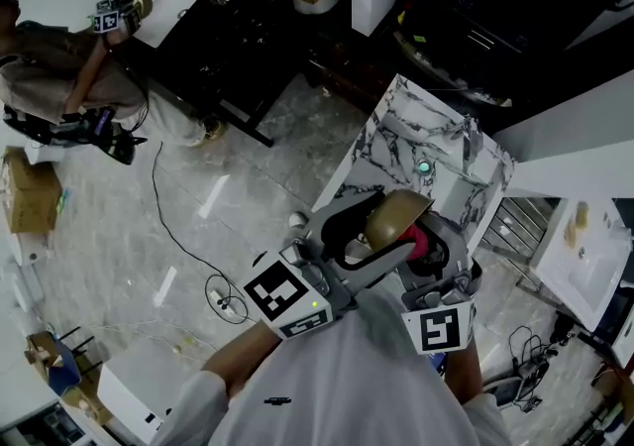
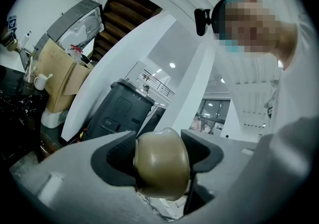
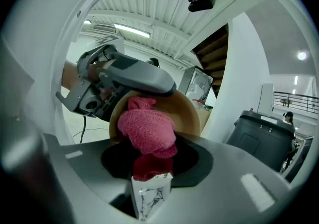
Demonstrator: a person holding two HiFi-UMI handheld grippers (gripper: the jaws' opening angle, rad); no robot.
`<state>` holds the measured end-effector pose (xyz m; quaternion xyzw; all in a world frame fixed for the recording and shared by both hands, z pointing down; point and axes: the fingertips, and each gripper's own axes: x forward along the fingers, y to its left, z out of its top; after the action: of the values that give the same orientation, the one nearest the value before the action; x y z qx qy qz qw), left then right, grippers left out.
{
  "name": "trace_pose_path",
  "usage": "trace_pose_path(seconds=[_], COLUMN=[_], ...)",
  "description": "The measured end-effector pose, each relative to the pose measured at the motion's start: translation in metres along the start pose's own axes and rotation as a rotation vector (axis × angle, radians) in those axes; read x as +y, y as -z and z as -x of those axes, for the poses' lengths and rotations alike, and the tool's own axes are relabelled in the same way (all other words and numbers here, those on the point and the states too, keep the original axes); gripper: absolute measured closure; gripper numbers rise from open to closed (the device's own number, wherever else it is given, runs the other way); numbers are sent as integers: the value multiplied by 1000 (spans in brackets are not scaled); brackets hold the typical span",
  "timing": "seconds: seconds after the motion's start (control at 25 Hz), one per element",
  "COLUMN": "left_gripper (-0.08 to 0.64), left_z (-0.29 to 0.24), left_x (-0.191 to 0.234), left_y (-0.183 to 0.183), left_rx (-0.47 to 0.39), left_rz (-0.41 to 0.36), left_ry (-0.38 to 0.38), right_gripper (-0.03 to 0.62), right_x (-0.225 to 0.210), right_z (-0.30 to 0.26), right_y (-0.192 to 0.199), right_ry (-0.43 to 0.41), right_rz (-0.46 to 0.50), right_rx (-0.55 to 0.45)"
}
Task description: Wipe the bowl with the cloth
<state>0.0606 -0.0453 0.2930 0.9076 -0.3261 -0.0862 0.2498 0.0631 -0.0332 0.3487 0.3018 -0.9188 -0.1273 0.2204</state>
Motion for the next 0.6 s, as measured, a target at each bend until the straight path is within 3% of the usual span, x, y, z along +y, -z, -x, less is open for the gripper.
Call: trace_pose_path(seconds=[0.28,0.4,0.6], left_gripper=[273,273,273], left_z=[-6,-3,2], left_x=[-1,-3,-4], left_y=[23,28,22], left_rx=[89,85,53], left_rz=[43,57,13], left_ry=[70,60,14], right_gripper=[440,439,440], right_x=[11,5,-7], right_z=[5,7,4], right_y=[-3,-2,2], right_ry=[-48,2,77], right_rz=[-14,-27,-100], right_rx=[-60,-60,-22])
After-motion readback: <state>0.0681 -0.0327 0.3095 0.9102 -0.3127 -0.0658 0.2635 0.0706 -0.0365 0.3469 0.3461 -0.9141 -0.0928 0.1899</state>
